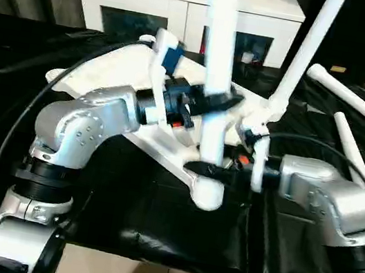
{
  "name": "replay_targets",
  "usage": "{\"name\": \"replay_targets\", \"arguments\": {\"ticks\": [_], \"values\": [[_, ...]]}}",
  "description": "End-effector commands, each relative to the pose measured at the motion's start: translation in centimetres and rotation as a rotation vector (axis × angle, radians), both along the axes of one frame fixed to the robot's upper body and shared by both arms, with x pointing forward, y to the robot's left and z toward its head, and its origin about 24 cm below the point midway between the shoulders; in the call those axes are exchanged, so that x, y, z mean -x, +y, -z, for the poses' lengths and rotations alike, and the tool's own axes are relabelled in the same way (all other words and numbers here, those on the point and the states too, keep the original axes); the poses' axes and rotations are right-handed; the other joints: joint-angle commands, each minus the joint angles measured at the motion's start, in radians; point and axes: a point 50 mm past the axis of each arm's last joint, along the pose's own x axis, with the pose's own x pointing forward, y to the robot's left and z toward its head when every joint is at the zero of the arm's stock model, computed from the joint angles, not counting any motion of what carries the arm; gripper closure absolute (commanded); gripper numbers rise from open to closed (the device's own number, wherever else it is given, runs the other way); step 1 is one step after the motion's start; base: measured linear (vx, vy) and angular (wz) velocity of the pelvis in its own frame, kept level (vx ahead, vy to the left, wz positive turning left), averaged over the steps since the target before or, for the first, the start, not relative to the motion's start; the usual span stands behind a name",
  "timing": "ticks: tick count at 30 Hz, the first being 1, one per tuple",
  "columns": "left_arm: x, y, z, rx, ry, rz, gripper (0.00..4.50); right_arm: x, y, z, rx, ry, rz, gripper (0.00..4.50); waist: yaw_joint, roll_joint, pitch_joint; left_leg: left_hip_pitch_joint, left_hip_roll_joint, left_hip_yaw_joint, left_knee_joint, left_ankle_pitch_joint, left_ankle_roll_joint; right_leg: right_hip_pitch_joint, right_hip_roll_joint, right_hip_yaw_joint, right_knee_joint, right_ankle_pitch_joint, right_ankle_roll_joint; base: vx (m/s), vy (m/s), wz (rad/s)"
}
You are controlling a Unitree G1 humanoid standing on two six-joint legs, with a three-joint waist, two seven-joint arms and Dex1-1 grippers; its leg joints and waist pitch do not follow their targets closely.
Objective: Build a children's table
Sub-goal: Pick table leg
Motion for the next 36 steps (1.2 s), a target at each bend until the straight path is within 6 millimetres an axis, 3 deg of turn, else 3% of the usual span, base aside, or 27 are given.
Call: {"name": "replay_targets", "arguments": {"ticks": [1, 11, 25, 32, 34, 36], "values": [[0.0, 0.0, -0.5, -0.014, -0.020, 0.019, 2.73, -0.3, -0.1, -0.6, 0.030, -0.029, -0.006, 1.33, 0.006, -0.020, -0.075, 0.029, 0.038, -0.015, -0.064, -0.150, 0.020, 0.046, -0.040, 0.028, -0.061, -0.122, -0.240, 0.000, 0.000, 0.00], [0.0, -0.2, -0.6, -0.019, -0.035, 0.050, 2.73, 0.1, -0.1, -0.2, 0.039, -0.001, -0.063, 1.33, 0.008, -0.019, -0.074, 0.029, 0.039, -0.015, -0.063, -0.160, 0.019, 0.045, -0.040, 0.028, -0.061, -0.132, -0.245, 0.000, 0.000, 0.00], [-0.1, -0.1, -0.7, 0.003, -0.037, 0.052, 2.73, 0.3, 0.1, 0.3, -0.025, 0.052, -0.054, 2.53, 0.007, -0.018, -0.074, 0.030, 0.039, -0.016, -0.064, -0.176, 0.011, 0.044, -0.040, 0.028, -0.061, -0.151, -0.241, 0.000, 0.000, 0.00], [-0.7, 0.3, -0.5, -0.005, -0.037, -0.016, 2.73, 0.2, -0.2, 0.4, -0.032, 0.056, -0.022, 2.64, 0.007, -0.019, -0.074, 0.029, 0.038, -0.016, -0.063, -0.179, 0.007, 0.044, -0.040, 0.029, -0.062, -0.161, -0.235, 0.000, 0.000, 0.00], [-1.0, 0.6, -0.4, 0.011, -0.015, -0.037, 2.17, 0.1, -0.5, 0.4, -0.026, 0.045, 0.012, 2.64, 0.006, -0.015, -0.073, 0.029, 0.037, -0.016, -0.064, -0.182, 0.004, 0.043, -0.039, 0.029, -0.064, -0.164, -0.234, 0.000, 0.000, 0.00], [-1.2, 0.8, -0.3, 0.014, -0.014, -0.052, 2.03, -0.2, -0.8, 0.5, -0.020, 0.029, 0.051, 2.64, 0.006, -0.018, -0.074, 0.029, 0.037, -0.016, -0.064, -0.182, 0.003, 0.044, -0.039, 0.029, -0.063, -0.161, -0.233, 0.000, 0.000, 0.00]]}}
